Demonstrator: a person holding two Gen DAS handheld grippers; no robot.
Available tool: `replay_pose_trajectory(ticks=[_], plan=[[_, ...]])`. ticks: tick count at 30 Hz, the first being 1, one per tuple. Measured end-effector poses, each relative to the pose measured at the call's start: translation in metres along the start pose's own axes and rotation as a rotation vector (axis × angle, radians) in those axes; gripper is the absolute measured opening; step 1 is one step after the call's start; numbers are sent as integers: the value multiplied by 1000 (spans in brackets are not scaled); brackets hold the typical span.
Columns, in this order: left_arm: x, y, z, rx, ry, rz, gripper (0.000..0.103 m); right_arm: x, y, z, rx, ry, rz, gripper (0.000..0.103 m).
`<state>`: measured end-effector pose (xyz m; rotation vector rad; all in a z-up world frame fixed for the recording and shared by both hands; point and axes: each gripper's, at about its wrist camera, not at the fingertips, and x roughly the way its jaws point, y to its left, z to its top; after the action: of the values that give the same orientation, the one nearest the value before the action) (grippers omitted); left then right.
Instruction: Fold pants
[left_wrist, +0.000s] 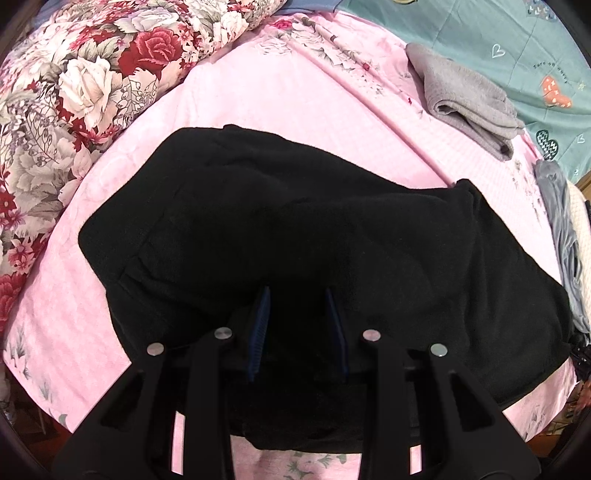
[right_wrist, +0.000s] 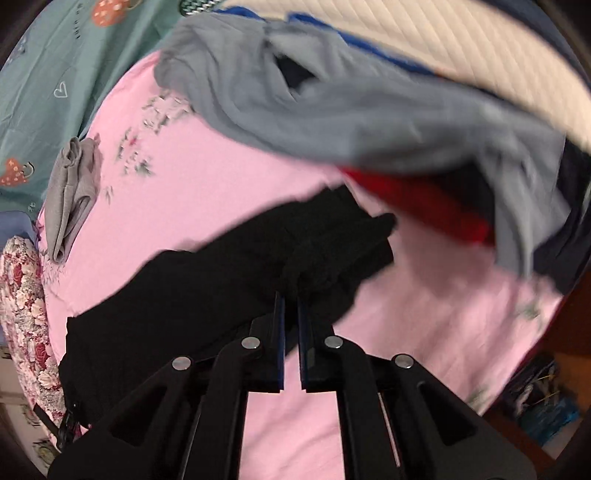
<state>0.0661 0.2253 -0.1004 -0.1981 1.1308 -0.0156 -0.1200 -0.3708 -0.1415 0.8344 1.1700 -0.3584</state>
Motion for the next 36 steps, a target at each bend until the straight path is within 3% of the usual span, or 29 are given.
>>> replay_pose_trajectory(ticks=[2,4,6,12,15,20,23,24,25,26,30,33,35,36], plan=[[0,-3,1,6,8,20,32,7,-17,-5,13,-8,70,12],[0,-6,0,11,6,38,32,-9,-24,-7,17,-31,98,35],[0,-8,-1,13,-1,47,32,-26,-31,-10,12,-86,81,43],[1,-9,-1,13,3,56,32,-26,-32,24,-21,-93,72,43],[2,-9,1,14,12,60,32,-10,-15,55,-164,-16,64,43],[5,-12,3,-4,13,93,32,21,5,81,-354,109,-27,43],[6,-17,4,-8,12,134,33,34,9,82,-397,154,3,43],[7,-19,4,-7,13,146,33,34,9,81,-397,140,10,40],[7,-19,4,-9,14,150,33,32,11,78,-414,115,8,20],[6,-18,5,-21,17,147,33,28,14,75,-433,86,-18,10],[6,-14,6,-45,22,133,33,6,17,72,-369,-65,-107,8],[7,-17,5,-25,24,151,33,20,15,73,-362,-57,-135,8],[4,-18,4,-30,25,151,33,34,13,69,-358,-33,-171,12],[-1,-18,4,-41,22,134,35,31,15,68,-362,-46,-206,26]])
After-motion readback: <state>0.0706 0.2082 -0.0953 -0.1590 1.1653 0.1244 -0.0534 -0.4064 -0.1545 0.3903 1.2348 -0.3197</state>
